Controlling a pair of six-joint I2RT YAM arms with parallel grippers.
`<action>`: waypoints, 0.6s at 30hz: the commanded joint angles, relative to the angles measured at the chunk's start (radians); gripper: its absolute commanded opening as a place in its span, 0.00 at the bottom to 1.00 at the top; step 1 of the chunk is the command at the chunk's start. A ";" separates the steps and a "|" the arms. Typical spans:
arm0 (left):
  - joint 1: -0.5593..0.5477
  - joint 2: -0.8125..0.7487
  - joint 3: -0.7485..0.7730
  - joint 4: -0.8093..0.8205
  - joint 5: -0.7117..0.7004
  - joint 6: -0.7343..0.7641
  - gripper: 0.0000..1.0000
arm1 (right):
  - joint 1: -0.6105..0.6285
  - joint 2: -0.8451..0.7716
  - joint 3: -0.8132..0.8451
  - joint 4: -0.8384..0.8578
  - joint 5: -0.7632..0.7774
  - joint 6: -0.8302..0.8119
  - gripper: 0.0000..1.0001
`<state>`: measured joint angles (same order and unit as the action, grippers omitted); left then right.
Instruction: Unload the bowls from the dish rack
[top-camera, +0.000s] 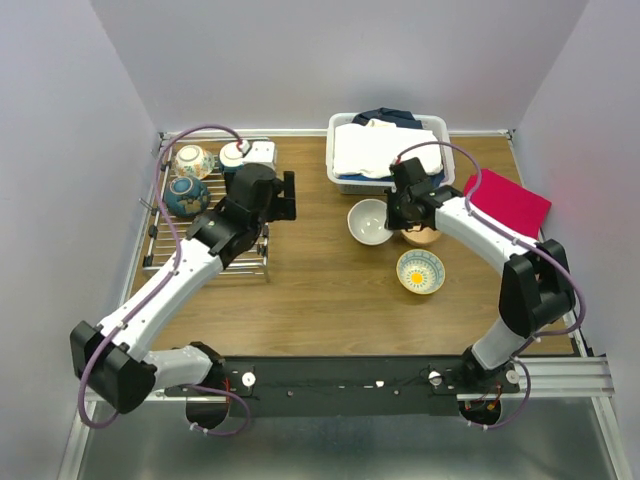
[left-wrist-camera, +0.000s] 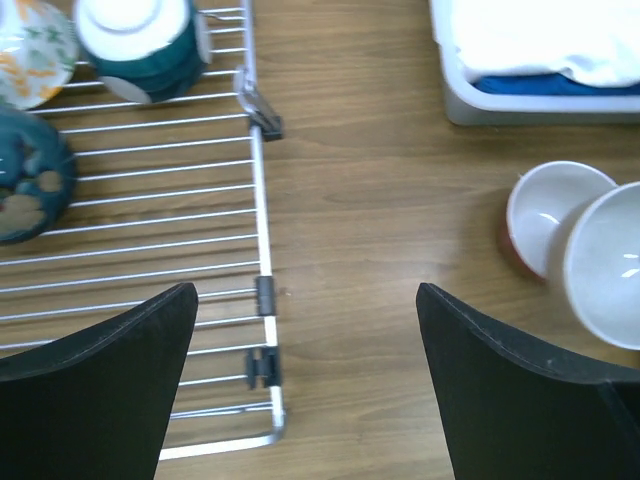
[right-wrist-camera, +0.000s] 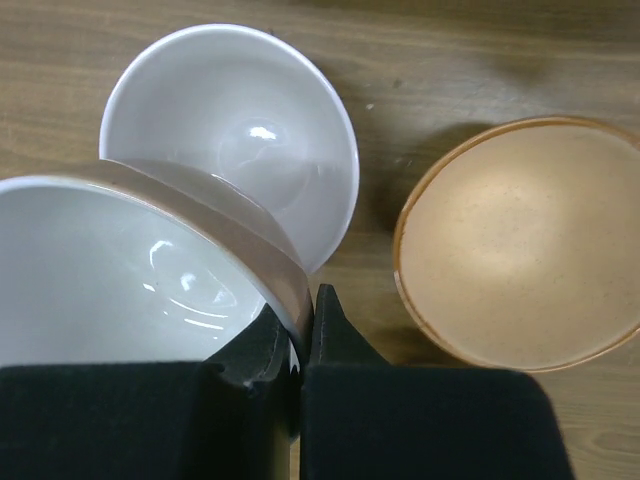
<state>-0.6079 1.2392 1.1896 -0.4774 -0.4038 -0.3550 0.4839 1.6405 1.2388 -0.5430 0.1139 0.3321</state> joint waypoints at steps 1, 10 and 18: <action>0.092 -0.105 -0.085 -0.013 -0.036 0.031 0.99 | -0.044 0.053 0.062 0.037 -0.013 -0.024 0.01; 0.155 -0.196 -0.168 -0.033 -0.043 0.048 0.99 | -0.056 0.150 0.180 -0.011 -0.019 -0.019 0.01; 0.172 -0.221 -0.189 -0.026 -0.038 0.067 0.99 | -0.082 0.168 0.264 -0.066 0.003 -0.024 0.01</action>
<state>-0.4469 1.0466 1.0206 -0.5133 -0.4244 -0.3069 0.4236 1.7874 1.4326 -0.5930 0.0921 0.3088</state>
